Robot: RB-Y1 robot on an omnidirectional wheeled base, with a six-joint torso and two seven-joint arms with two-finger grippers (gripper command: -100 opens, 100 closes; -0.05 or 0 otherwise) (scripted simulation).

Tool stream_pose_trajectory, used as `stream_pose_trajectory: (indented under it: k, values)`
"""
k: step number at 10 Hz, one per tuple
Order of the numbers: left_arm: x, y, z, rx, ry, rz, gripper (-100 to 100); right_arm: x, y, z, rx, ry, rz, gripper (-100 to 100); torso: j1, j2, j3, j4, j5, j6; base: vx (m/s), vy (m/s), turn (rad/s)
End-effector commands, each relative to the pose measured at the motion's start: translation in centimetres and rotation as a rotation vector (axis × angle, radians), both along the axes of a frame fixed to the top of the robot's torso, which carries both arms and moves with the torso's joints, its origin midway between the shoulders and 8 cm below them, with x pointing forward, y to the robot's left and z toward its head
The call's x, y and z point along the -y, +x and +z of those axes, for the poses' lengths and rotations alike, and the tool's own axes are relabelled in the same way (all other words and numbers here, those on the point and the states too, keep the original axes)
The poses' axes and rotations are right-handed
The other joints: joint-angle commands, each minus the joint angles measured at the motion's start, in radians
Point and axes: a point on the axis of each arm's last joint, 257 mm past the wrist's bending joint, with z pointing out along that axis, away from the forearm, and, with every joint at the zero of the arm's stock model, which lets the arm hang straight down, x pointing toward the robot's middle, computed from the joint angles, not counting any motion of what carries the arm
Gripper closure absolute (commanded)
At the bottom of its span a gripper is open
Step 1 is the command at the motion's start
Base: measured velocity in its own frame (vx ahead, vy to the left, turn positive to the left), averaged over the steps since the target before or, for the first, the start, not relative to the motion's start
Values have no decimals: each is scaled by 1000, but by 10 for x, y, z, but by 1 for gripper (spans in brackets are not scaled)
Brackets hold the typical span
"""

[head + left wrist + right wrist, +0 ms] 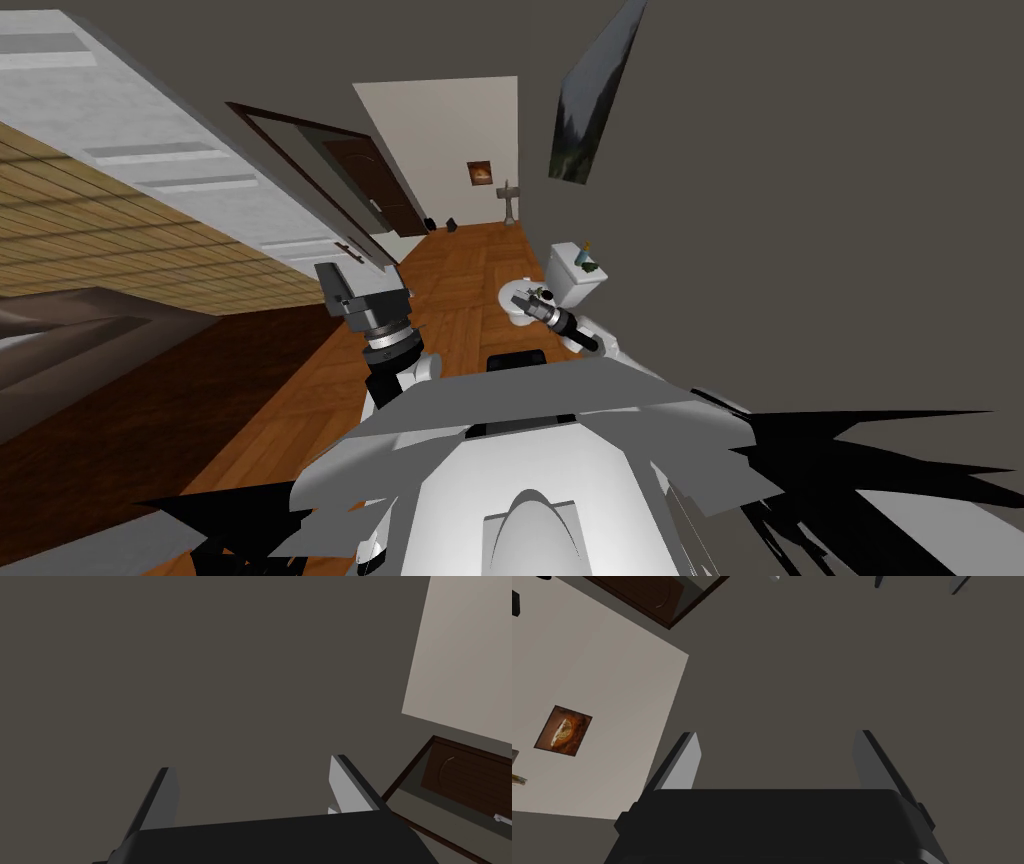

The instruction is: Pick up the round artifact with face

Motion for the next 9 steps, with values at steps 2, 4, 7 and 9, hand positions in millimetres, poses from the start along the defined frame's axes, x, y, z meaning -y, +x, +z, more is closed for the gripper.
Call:
stream_pose_trajectory:
  k: [2, 4, 7, 9]
  values:
    - [0, 0, 0, 0, 0, 0, 0, -4, 0, -34, 2, -134, 29, -100, 0, 0, 0, 0, 0, 0, -26, 65, 118]
    - [0, 0, 0, 0, 0, 0, 0, 1, 0, -65, 5, -250, 49, -100, 0, 1, 0, 0, 0, 0, -45, 76, 109]
    - [0, 0, 0, 0, 0, 0, 0, 18, 2, -118, 31, -467, 85, -100, -1, -1, 0, 0, 0, 0, -14, 70, 136]
    - [0, 0, 0, 0, 0, 0, 0, 41, 8, -151, 30, -594, 86, -100, -2, -1, -1, 0, 0, 0, -15, 52, 112]
